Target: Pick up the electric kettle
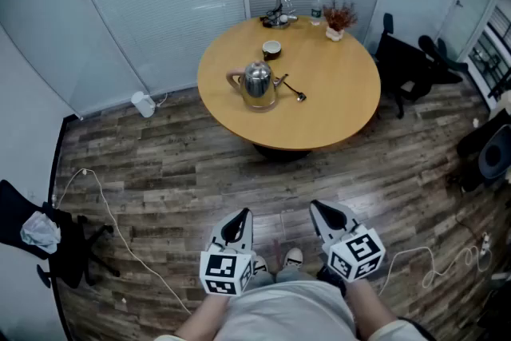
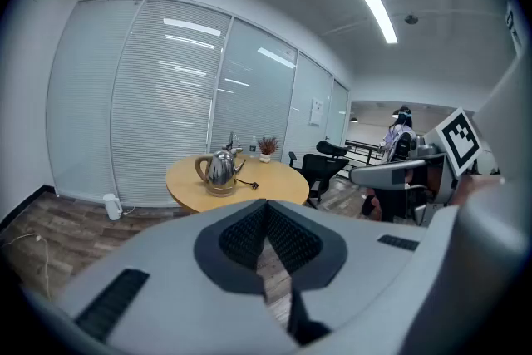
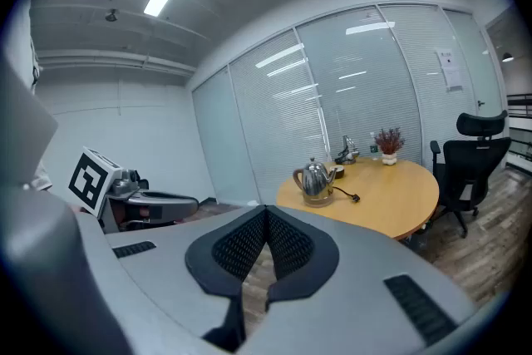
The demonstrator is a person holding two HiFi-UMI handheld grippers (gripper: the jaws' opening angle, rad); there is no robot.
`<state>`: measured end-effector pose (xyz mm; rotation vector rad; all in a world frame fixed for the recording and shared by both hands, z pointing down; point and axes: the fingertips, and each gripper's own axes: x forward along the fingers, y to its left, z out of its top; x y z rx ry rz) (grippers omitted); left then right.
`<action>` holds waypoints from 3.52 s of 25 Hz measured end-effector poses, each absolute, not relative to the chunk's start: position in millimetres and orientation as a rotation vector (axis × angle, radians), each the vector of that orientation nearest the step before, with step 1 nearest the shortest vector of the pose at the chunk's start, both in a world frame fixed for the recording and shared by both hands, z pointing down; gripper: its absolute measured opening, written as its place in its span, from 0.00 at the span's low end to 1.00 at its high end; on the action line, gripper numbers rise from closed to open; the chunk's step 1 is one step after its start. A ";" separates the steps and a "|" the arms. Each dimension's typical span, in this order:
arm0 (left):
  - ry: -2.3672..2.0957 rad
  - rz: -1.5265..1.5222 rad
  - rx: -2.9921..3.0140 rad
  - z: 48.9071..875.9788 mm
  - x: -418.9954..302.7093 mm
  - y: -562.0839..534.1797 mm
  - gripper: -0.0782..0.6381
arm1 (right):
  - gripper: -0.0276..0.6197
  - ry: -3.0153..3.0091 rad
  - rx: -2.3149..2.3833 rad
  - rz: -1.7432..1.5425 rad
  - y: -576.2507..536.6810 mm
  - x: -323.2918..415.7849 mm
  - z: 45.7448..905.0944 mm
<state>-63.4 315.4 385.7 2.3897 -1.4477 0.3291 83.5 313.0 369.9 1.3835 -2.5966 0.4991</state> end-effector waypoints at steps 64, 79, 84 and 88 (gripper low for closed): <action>-1.527 0.267 2.397 379.2 -72.0 -6.6 0.11 | 0.09 -2.635 1.395 0.486 -9.5 92.8 367.8; -1.512 0.332 2.402 383.7 -81.9 -53.5 0.11 | 0.09 -2.597 1.450 0.563 -57.0 89.7 379.0; -1.492 0.341 2.395 389.0 -93.8 -67.4 0.11 | 0.09 -2.573 1.483 0.584 -65.6 81.7 380.3; -1.479 0.342 2.397 394.1 -95.2 -76.6 0.11 | 0.09 -2.551 1.493 0.603 -69.5 77.7 386.2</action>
